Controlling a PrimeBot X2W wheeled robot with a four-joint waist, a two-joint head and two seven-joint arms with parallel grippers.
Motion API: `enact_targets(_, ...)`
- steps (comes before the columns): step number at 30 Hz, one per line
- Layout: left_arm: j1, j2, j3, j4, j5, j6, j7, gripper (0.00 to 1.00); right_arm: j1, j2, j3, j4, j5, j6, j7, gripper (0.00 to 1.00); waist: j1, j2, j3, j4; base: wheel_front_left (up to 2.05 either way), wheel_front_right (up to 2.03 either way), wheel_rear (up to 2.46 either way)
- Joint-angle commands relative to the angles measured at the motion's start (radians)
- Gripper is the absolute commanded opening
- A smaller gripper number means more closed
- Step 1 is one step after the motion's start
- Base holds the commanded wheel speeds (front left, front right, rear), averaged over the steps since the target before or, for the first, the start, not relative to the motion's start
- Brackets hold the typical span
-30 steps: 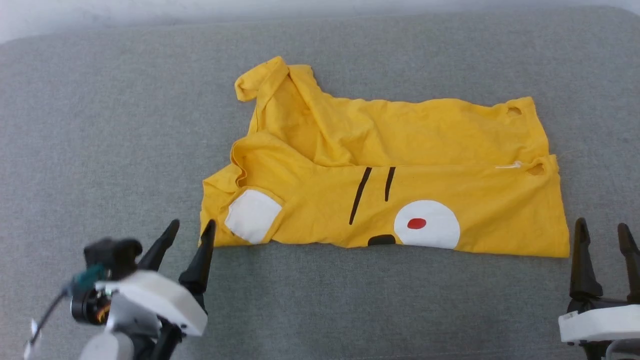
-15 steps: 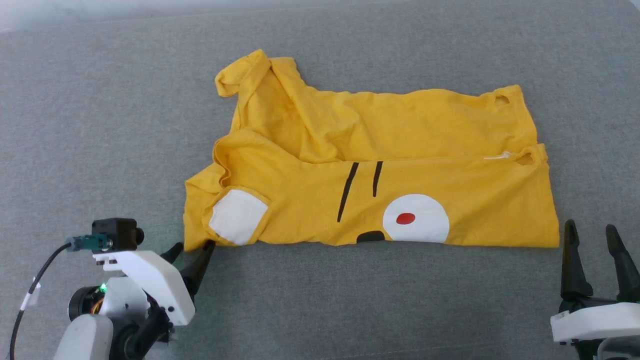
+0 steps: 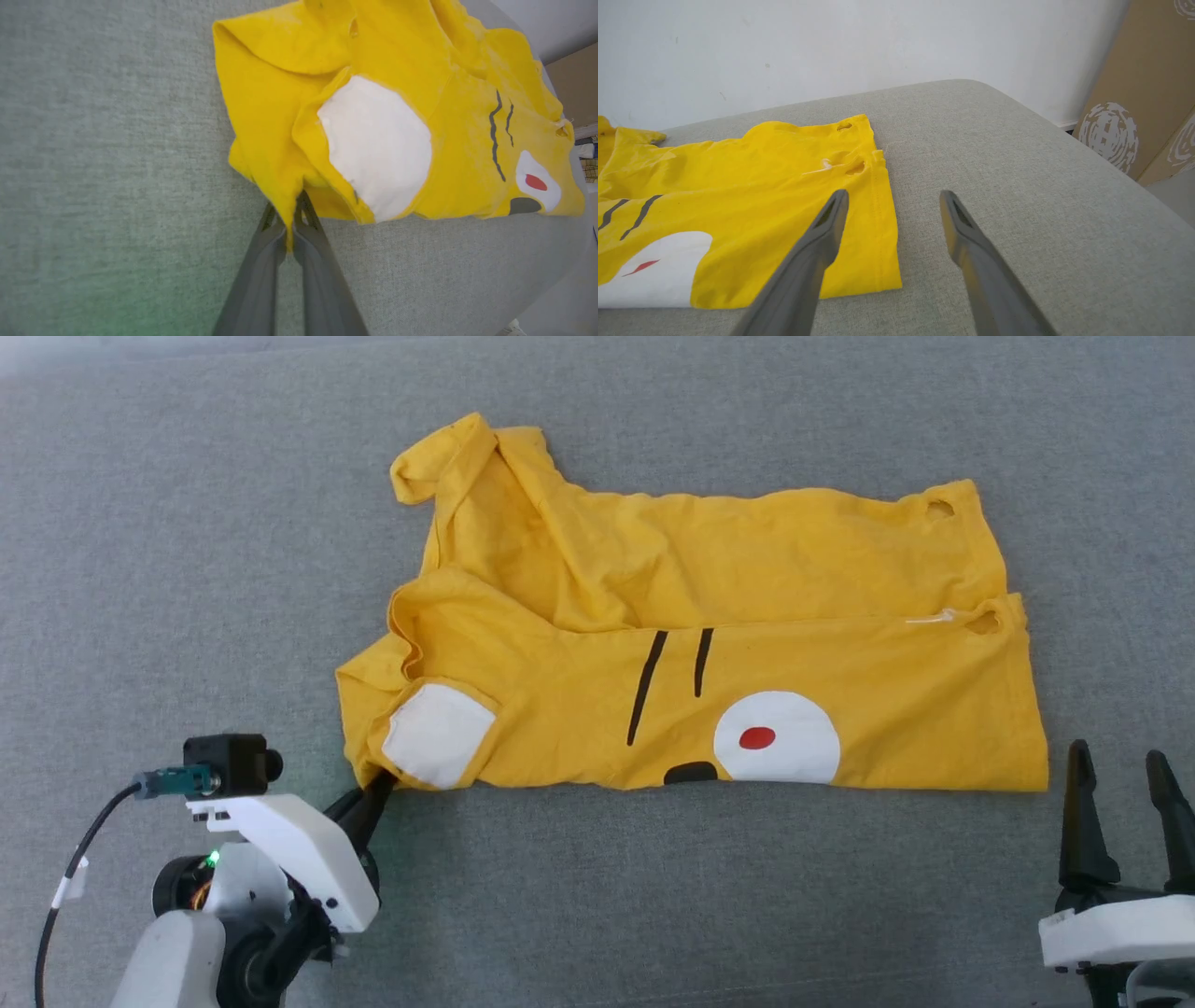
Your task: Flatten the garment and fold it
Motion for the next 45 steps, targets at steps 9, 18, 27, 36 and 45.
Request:
enact_targets(9, 0.041, 0.023, 0.011, -0.088, -0.011, -0.006, -0.045, 0.00, -0.052, 0.003, 0.004, -0.028, 0.010, -0.002, 0.169, 1.00, -0.0001, 0.0000, 0.022, 0.013, 0.00, 0.00, 0.00)
enact_targets(18, 0.038, 0.029, 0.003, -0.124, -0.007, -0.004, -0.048, 0.00, -0.108, -0.005, -0.094, -0.037, 0.041, -0.002, 0.497, 1.00, -0.0001, 0.0000, 0.042, 0.037, 0.00, 0.00, 0.00)
enact_targets(27, 0.022, 0.028, -0.009, -0.123, -0.005, -0.003, -0.049, 0.00, -0.136, 0.000, -0.121, -0.003, 0.055, -0.002, 0.672, 1.00, -0.0001, 0.0000, 0.059, 0.060, 0.00, 0.00, 0.00)
enact_targets(36, 0.001, 0.031, -0.019, -0.120, -0.012, -0.005, -0.049, 0.00, -0.178, 0.002, -0.116, 0.034, 0.054, -0.002, 0.721, 0.00, -0.0001, 0.0000, 0.070, 0.064, 0.00, 0.00, 0.00)
enact_targets(45, 0.024, 0.032, -0.008, -0.129, -0.065, -0.012, -0.066, 0.00, -0.198, 0.003, -0.143, 0.003, 0.064, -0.002, 0.702, 0.00, -0.0001, 0.0000, 0.042, 0.053, 0.00, 0.00, 0.00)
